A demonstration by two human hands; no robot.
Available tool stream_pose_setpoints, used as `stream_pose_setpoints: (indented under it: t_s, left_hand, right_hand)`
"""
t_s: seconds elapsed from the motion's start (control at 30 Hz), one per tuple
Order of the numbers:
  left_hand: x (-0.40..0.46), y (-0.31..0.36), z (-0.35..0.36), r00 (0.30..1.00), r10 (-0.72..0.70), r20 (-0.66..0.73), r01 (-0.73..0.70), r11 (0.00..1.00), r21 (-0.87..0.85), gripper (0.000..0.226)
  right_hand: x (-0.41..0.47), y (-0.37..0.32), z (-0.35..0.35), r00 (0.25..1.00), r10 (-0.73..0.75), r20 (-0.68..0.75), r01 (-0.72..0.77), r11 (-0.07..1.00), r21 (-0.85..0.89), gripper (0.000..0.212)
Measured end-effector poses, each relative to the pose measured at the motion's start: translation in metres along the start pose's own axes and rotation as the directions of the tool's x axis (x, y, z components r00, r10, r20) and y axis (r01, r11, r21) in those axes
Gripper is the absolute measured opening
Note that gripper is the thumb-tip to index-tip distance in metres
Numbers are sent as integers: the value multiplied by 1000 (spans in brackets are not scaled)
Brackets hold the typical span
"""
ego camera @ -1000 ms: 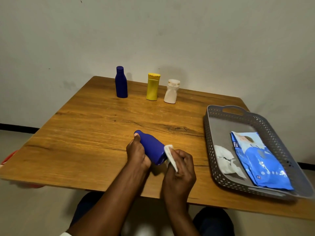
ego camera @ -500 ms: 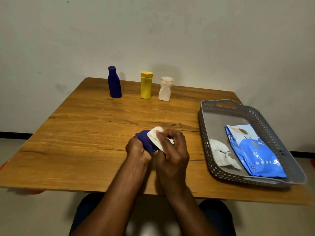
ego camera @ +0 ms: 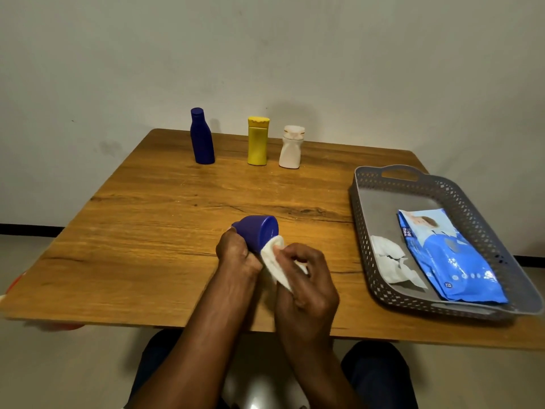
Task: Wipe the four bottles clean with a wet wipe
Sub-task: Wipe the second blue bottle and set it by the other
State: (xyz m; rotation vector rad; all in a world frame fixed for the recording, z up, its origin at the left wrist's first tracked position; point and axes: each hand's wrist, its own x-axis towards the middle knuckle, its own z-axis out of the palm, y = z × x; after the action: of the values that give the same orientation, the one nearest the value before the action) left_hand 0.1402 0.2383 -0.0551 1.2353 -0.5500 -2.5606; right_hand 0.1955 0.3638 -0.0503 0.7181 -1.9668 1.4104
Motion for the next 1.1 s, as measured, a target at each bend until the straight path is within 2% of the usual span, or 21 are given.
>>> stream_pose_setpoints:
  t_s: [0.03, 0.1, 0.17, 0.27, 0.37, 0.43, 0.57, 0.7, 0.8, 1.0, 1.1]
  left_hand:
    - [4, 0, 4, 1000, -8, -17, 7, 999, -50, 21]
    - [10, -3, 8, 1000, 5, 0, -5, 999, -42, 28]
    - [14, -6, 6, 999, -1, 49, 2, 1000, -6, 39]
    - [7, -6, 8, 997, -16, 71, 15, 1000, 23, 39]
    - [14, -8, 1, 999, -25, -40, 26, 999, 21, 45]
    - [19, -7, -4, 999, -14, -38, 17, 996, 87, 48]
    - [23, -9, -7, 986, -41, 164, 37, 999, 32, 54]
    - [18, -8, -15, 945, -44, 324, -3, 990, 141, 60]
    - [15, -8, -21, 914, -65, 401, -33, 972, 233, 56]
    - [21, -6, -34, 815, -162, 556, -49, 938, 344, 71]
    - [19, -6, -34, 802, -152, 577, -74, 934, 350, 75]
  right_hand:
    - [9, -1, -3, 999, 2, -48, -2, 1000, -10, 32]
    - [25, 0, -3, 999, -25, -39, 22, 998, -67, 36]
    - [33, 1, -1, 997, -68, 36, 73, 988, -138, 36]
    - [24, 3, 2, 985, -121, 121, 145, 966, -216, 38]
    - [6, 8, 4, 981, -131, 146, 159, 967, -200, 38]
    - [-6, 8, 6, 986, -101, 131, 117, 985, -124, 36]
    - [-17, 7, 5, 990, -74, 124, 79, 996, -34, 29]
    - [-22, 14, 2, 970, -78, 231, 77, 997, 10, 29]
    - [-24, 21, -3, 945, -64, 321, 59, 998, 25, 40]
    - [-22, 28, -6, 855, -84, 512, 63, 996, 58, 41]
    - [-14, 28, -4, 823, -118, 556, 98, 993, 67, 35]
